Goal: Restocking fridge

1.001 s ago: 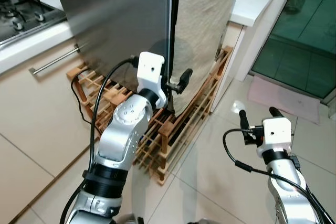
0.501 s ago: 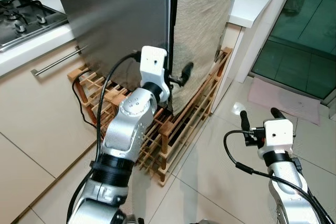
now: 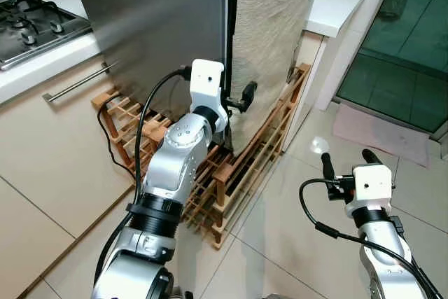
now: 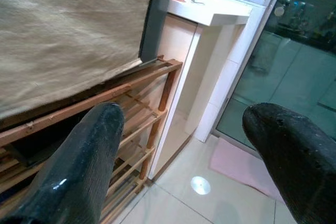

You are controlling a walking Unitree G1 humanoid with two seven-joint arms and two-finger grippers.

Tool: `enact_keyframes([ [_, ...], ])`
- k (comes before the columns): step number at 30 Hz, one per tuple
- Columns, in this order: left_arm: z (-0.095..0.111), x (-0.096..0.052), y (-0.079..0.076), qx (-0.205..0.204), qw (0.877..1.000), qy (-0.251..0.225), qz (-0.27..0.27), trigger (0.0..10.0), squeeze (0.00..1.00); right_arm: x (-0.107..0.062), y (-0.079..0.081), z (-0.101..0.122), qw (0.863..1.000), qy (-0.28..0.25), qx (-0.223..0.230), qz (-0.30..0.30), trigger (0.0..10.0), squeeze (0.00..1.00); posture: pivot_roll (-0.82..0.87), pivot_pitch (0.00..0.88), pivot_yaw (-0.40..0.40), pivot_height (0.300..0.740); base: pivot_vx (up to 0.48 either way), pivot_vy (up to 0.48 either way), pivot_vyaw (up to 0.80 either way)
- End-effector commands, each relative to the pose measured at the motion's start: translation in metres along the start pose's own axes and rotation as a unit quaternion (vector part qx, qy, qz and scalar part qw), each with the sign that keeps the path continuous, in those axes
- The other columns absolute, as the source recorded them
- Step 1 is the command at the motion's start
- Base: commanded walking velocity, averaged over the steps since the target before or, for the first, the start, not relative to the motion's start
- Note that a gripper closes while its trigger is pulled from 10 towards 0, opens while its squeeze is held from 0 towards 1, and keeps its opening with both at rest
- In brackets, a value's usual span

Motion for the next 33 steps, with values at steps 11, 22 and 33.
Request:
enact_keyframes([
  [11, 0.006, 0.011, -0.008, -0.029, 0.999, 0.000, -0.015, 10.0, 0.00, 0.000, -0.008, -0.005, 1.000, 0.003, 0.001, -0.011, 10.0, 0.00, -0.16, 0.000, -0.002, 0.726, 0.000, 0.000, 0.00],
  [22, 0.003, 0.019, -0.061, -0.037, 0.985, 0.016, -0.167, 10.0, 0.00, 0.000, -0.007, -0.008, 1.000, 0.008, 0.004, -0.011, 10.0, 0.00, -0.16, 0.000, -0.002, 0.726, 0.000, 0.000, 0.00],
  [33, 0.014, 0.011, -0.089, -0.072, 0.951, -0.001, -0.301, 10.0, 0.00, -0.001, -0.008, -0.016, 0.999, 0.032, 0.020, -0.017, 10.0, 0.00, -0.17, 0.000, 0.003, 0.726, 0.000, 0.000, 0.00],
])
Point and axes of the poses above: a point about 5 cm out from each wrist's last joint towards the gripper, its own x axis pointing out of the wrist towards the gripper, its own z axis along the axis of the wrist's last joint, y = z × x, the point moved 2 cm from there along x, pointing out of the wrist towards the gripper, and after that the axes turned 3 degrees about -x, right-handed, at the moved point
